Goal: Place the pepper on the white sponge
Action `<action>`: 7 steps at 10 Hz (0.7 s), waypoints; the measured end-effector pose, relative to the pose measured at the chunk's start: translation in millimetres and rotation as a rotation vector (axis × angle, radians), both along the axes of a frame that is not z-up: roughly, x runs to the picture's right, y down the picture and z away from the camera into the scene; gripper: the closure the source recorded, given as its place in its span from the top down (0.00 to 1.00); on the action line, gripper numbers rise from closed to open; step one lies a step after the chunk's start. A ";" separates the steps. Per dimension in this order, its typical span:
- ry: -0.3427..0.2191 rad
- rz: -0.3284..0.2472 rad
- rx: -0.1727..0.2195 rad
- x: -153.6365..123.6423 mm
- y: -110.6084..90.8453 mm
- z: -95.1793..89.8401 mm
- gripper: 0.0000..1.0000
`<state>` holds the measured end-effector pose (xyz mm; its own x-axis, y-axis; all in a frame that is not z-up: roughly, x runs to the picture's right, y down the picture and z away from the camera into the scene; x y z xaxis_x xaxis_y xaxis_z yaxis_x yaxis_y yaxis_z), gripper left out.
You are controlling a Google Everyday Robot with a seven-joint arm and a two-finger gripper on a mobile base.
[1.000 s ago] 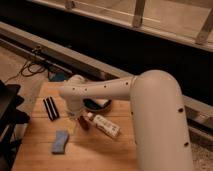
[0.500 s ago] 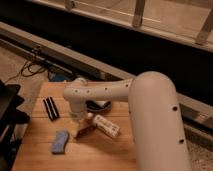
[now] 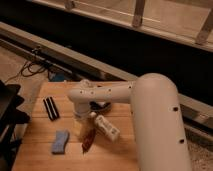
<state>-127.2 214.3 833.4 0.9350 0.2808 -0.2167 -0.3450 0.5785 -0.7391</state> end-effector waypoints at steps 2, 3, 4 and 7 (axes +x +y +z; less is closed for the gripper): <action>-0.006 -0.007 0.027 2.8 -8.7 -11.7 0.80; -0.033 -0.025 0.046 -0.5 -15.6 -22.8 0.80; -0.073 -0.063 0.064 -3.9 -21.4 -35.8 0.80; -0.236 -0.189 0.098 -5.2 -16.4 -61.0 0.80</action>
<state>-132.4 197.9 772.5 0.9939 0.1059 0.0320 -0.0501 0.6883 -0.7237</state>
